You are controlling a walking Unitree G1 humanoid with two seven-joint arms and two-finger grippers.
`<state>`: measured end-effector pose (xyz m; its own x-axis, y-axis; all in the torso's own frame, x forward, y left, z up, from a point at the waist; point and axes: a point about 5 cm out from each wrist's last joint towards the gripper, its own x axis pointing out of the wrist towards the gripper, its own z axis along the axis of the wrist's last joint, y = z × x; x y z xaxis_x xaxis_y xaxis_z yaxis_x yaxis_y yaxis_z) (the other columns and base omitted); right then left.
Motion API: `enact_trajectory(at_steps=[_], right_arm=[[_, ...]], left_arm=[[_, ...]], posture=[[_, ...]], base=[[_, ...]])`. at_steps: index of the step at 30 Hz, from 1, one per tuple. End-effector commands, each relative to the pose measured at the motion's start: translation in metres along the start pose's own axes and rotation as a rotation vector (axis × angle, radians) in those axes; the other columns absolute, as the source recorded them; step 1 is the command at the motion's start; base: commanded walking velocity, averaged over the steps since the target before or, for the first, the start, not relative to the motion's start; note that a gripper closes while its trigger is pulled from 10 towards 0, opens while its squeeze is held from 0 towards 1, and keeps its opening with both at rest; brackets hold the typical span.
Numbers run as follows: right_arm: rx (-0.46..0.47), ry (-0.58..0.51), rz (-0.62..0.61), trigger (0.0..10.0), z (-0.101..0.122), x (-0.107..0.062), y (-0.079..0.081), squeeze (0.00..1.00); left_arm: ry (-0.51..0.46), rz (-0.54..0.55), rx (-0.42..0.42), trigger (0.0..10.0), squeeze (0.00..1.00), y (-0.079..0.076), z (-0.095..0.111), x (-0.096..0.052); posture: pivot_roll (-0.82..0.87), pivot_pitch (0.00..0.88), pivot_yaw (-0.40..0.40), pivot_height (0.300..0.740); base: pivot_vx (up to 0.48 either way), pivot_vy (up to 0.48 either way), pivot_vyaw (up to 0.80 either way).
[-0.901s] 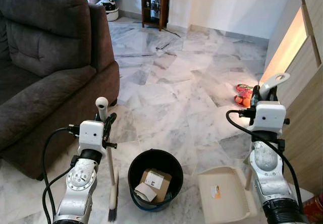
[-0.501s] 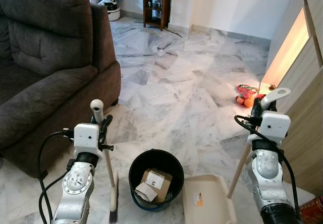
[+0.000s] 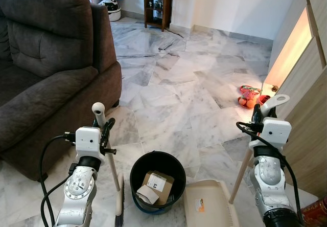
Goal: Sweep floor
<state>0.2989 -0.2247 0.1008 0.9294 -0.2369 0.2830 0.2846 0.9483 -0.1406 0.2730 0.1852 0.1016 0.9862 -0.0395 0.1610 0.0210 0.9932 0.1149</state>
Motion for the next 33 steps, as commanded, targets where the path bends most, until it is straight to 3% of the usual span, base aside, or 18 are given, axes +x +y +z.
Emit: enact_trajectory(at_steps=[1,28,33], right_arm=[[0.014,-0.024,-0.003,10.0,0.003,0.0006,-0.0019,0.0],[0.011,-0.023,0.031,10.0,0.0001,-0.0005,0.0044,0.0],[0.007,-0.018,0.037,10.0,-0.0011,-0.003,0.0054,0.0]], left_arm=[[-0.063,-0.007,0.003,10.0,0.0,-0.0007,0.0127,0.0024],[-0.072,-0.031,0.013,10.0,0.0,-0.0008,0.0138,0.0052],[-0.07,-0.025,0.013,10.0,0.0,-0.0004,0.0136,0.004]], posture=[[0.05,0.0,-0.03,0.74],[0.06,0.0,-0.026,0.74],[0.06,0.0,-0.028,0.74]], base=[[0.0,0.0,0.0],[0.0,0.0,0.0],[-0.259,0.0,0.0]])
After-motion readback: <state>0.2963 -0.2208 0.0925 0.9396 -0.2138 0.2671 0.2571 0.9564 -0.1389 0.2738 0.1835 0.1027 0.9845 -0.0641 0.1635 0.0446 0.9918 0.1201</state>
